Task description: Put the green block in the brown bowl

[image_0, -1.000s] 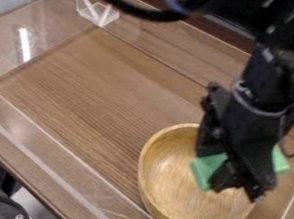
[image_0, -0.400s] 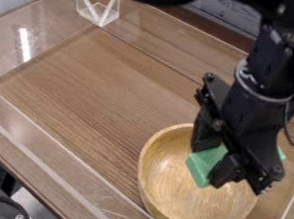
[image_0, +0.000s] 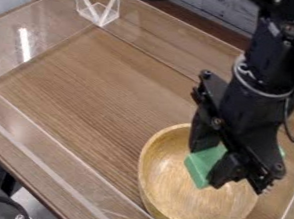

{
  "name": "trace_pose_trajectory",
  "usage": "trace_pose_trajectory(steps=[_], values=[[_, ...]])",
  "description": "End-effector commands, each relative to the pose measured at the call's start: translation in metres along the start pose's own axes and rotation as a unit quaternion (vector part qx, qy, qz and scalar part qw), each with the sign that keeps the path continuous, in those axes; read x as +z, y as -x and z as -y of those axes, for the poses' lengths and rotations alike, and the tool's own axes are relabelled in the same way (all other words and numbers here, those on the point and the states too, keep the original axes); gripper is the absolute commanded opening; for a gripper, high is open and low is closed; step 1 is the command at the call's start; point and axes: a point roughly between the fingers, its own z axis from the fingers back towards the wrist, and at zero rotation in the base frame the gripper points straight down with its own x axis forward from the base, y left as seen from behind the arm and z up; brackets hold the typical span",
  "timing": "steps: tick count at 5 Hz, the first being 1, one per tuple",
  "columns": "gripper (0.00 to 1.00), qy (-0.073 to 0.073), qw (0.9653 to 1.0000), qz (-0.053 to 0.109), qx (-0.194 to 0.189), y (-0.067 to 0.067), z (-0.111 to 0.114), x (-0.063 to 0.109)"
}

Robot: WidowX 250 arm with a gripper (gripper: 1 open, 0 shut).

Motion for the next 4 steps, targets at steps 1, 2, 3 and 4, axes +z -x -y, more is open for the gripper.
trace_pose_trajectory(steps=[1,2,3,4], values=[[0.00,0.006,0.9994,0.029,0.017,-0.0003,-0.0024,0.0105],[0.00,0.009,0.9993,0.030,0.020,0.0025,-0.0017,0.0101],[0.00,0.014,0.9991,0.031,0.025,0.0040,-0.0015,0.0082],[0.00,0.016,0.9990,0.034,0.026,0.0049,-0.0020,0.0064]])
